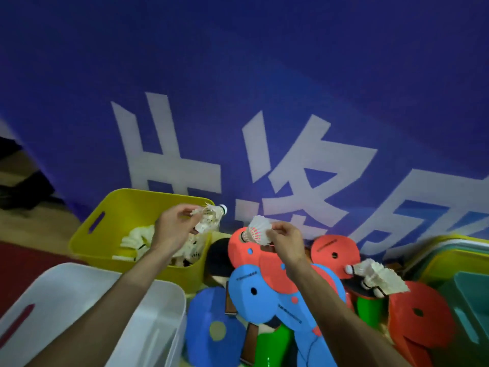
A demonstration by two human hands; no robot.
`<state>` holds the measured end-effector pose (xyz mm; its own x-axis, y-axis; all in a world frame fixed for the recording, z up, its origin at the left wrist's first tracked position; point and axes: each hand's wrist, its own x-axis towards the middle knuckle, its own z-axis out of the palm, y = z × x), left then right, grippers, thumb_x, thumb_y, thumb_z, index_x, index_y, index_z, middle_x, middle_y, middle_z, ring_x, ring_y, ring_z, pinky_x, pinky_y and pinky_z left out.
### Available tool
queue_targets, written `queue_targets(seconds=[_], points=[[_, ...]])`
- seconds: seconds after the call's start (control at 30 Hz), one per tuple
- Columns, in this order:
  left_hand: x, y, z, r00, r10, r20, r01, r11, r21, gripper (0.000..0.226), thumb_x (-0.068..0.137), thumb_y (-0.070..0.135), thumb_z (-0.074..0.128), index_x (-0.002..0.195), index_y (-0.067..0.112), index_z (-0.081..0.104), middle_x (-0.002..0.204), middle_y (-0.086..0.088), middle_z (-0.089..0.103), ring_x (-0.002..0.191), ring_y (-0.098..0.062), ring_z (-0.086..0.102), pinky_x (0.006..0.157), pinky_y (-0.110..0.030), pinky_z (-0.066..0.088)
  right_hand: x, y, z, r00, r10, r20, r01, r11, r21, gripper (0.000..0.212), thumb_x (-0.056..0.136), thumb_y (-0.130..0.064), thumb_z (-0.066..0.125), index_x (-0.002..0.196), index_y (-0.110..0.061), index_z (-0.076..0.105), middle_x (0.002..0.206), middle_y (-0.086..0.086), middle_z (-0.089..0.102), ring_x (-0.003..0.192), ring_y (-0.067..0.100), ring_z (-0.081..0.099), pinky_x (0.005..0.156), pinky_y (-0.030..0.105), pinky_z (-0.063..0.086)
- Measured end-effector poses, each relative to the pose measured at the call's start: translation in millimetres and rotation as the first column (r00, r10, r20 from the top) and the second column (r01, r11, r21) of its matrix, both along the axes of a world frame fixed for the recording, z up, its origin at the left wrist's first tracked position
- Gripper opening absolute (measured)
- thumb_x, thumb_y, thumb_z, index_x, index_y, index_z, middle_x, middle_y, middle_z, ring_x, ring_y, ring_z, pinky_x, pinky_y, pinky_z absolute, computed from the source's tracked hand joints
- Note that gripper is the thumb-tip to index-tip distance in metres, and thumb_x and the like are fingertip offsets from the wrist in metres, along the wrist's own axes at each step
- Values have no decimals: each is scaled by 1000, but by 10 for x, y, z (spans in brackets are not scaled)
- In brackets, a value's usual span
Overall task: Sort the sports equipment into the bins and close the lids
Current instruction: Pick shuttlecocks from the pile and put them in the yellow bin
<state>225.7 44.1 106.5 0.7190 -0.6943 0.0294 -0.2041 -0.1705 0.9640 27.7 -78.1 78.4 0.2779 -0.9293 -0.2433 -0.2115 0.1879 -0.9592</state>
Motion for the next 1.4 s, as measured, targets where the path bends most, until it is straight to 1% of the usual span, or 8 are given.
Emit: queue_targets(seconds=[0.07, 0.2, 0.4, 0.57, 0.77, 0.93, 1.07, 1.4], points=[[211, 204, -41, 996, 77, -37, -77, 997, 5, 7, 86, 14, 66, 92, 15, 69, 90, -4, 68, 56, -3, 62, 64, -34, 56, 236, 109, 11, 998, 34, 45, -37, 997, 71, 14, 88, 3, 53, 100, 2, 60, 91, 20, 65, 75, 26, 66, 56, 31, 59], [498, 484, -56, 977, 210, -31, -211, 977, -20, 9, 87, 16, 65, 95, 17, 68, 91, 3, 66, 62, -19, 66, 51, -16, 51, 669, 286, 45, 989, 109, 103, -126, 976, 178, 16, 90, 2, 51, 104, 4, 59, 100, 22, 65, 79, 24, 65, 56, 27, 57], [710, 599, -113, 959, 269, -87, -273, 962, -26, 12, 90, 18, 62, 100, 23, 65, 92, 12, 64, 55, -8, 67, 67, -28, 53, 1133, 406, -1, 981, 173, 91, -190, 952, 239, 7, 92, -1, 53, 96, -3, 58, 101, 19, 67, 78, 20, 67, 52, 21, 55], [784, 548, -240, 951, 252, -180, -261, 965, -29, 15, 91, 14, 60, 105, 15, 65, 96, -1, 68, 76, -19, 71, 74, -26, 58, 1368, 380, -48, 981, 135, 140, -176, 922, 344, 9, 91, -1, 53, 100, -3, 57, 101, 22, 65, 71, 21, 64, 61, 28, 60], [786, 439, -294, 959, 185, -215, -197, 980, -38, 18, 90, 13, 62, 108, 15, 65, 98, 3, 68, 88, -21, 70, 82, -31, 56, 1405, 339, -79, 970, 158, 187, -218, 902, 372, 9, 92, -1, 53, 93, -5, 61, 92, 11, 63, 76, 22, 66, 71, 31, 60], [750, 196, -126, 983, 115, -145, -121, 992, -35, 15, 93, 16, 58, 105, 19, 65, 102, -5, 68, 91, -18, 68, 77, -28, 55, 1183, 213, -49, 967, 214, 141, -248, 920, 302, 8, 92, -4, 54, 96, -6, 60, 87, 8, 63, 72, 19, 64, 61, 26, 58], [552, -91, 56, 998, 15, -54, -16, 999, -29, 18, 93, 17, 57, 110, 18, 65, 104, 2, 67, 91, -11, 67, 70, -18, 50, 892, -9, 25, 980, 172, 97, -191, 951, 244, 11, 92, -5, 53, 96, -7, 63, 89, 7, 65, 73, 18, 64, 59, 25, 55], [-511, -749, -46, 942, -336, -12, 335, 935, 114, 19, 90, 11, 57, 107, 18, 64, 99, -5, 68, 90, -20, 68, 78, -26, 50, -160, -474, 25, 997, 16, 69, -26, 990, 140, 13, 91, -3, 52, 100, -5, 62, 80, 4, 63, 66, 14, 60, 58, 25, 52]])
